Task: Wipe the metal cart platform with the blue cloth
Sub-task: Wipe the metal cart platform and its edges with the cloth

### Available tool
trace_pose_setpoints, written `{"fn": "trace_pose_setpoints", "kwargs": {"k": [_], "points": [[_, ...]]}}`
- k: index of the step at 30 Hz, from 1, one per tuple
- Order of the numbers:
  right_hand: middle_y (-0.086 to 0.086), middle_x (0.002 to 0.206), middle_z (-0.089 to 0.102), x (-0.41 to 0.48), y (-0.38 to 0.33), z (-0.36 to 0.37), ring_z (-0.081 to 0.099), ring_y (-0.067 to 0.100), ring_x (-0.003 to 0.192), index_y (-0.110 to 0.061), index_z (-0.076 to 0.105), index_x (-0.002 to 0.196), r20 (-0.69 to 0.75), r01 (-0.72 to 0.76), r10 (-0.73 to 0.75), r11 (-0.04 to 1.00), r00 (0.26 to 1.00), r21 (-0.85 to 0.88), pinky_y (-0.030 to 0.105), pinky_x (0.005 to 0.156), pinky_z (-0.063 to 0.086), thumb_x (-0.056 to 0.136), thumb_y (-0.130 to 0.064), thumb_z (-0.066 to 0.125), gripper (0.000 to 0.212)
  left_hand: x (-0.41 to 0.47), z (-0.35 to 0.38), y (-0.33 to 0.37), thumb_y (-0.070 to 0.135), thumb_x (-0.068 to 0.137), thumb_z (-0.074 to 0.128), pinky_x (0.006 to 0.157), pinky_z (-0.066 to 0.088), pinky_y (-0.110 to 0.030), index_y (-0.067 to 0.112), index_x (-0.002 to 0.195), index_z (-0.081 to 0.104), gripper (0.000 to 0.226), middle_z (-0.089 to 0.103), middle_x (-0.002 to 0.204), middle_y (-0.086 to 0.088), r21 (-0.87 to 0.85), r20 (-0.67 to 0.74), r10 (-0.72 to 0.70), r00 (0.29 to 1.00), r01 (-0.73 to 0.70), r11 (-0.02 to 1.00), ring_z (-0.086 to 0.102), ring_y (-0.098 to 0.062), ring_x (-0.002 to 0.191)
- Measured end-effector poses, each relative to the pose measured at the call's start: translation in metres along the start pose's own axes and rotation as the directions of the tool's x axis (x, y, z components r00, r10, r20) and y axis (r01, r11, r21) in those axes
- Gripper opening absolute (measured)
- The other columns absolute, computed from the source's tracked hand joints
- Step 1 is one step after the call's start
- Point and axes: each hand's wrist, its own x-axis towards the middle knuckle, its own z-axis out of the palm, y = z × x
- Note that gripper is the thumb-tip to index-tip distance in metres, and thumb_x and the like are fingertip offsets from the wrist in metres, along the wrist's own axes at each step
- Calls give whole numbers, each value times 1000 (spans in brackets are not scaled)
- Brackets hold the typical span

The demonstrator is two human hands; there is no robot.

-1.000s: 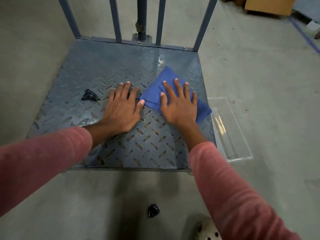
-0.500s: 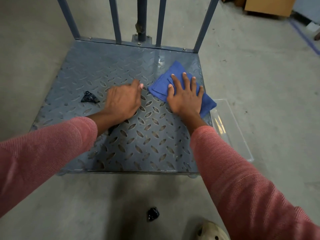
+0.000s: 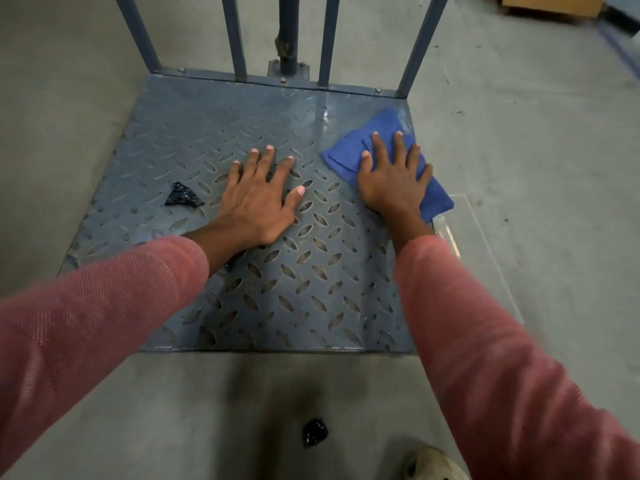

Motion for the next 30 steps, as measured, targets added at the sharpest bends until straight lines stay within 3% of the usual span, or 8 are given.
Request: {"fn": "trace_pose_setpoints", "kwargs": {"k": [4,7,14,20,22,25,27,30], "points": [[-8,169,3,-68,-6,9,-2,25,156,-47,15,156,-5,124,-124,992,992,-21,53,124,-1,103,-57,21,54,3,6,13,51,108,26,128,2,-56,23,165,17,64,5,174,-12,-25,-50,-70,996,69,997,2,-34,160],[-11,168,6,-100,10,5,2,23,156,-50,14,155,-21,58,-59,997,998,-54,53,124,5,103,-59,25,55,-4,13,22,47,108,22,128,4,-59,21,165,19,63,8,174,-14,-47,-102,-112,989,107,993,5,-36,160],[-9,168,8,-29,23,-8,5,25,155,-48,16,155,-30,-4,2,999,1000,-40,57,122,13,102,-59,25,55,-7,6,27,42,108,27,127,15,-59,21,162,29,58,18,172,-12,-55,-154,-132,979,125,991,15,-34,159],[-9,168,8,21,-3,-9,3,25,156,-46,20,155,-51,-52,50,998,997,-39,58,121,12,101,-56,25,55,10,-5,33,38,100,29,112,28,-69,8,151,32,59,30,160,-29,248,28,-93,995,83,965,32,-51,145],[-8,168,8,21,-5,-11,3,25,156,-45,21,155,-37,-51,49,998,998,-40,58,121,13,100,-56,25,55,17,-15,34,37,96,38,104,33,-65,10,135,40,48,44,145,-28,278,53,-39,998,23,960,44,-50,133],[-8,168,8,21,-3,-13,4,26,155,-45,21,155,-31,-60,59,998,998,-37,59,121,14,100,-56,25,56,36,-29,28,33,91,49,93,41,-51,14,114,51,30,56,117,-15,166,-26,99,995,-94,982,53,-37,109],[-8,168,8,26,-5,-12,4,26,155,-45,20,155,-23,-44,43,998,999,-47,59,120,15,100,-56,25,56,56,-32,12,34,95,46,93,39,-48,13,114,52,29,55,116,-13,134,-62,112,992,-103,986,52,-33,106],[-9,168,6,36,-3,-11,3,26,155,-47,18,154,-22,-29,29,999,999,-27,59,121,13,100,-56,24,55,74,-26,-12,46,101,39,104,36,-51,11,122,53,44,52,131,-17,93,-107,15,994,-5,996,50,-35,118]]}}
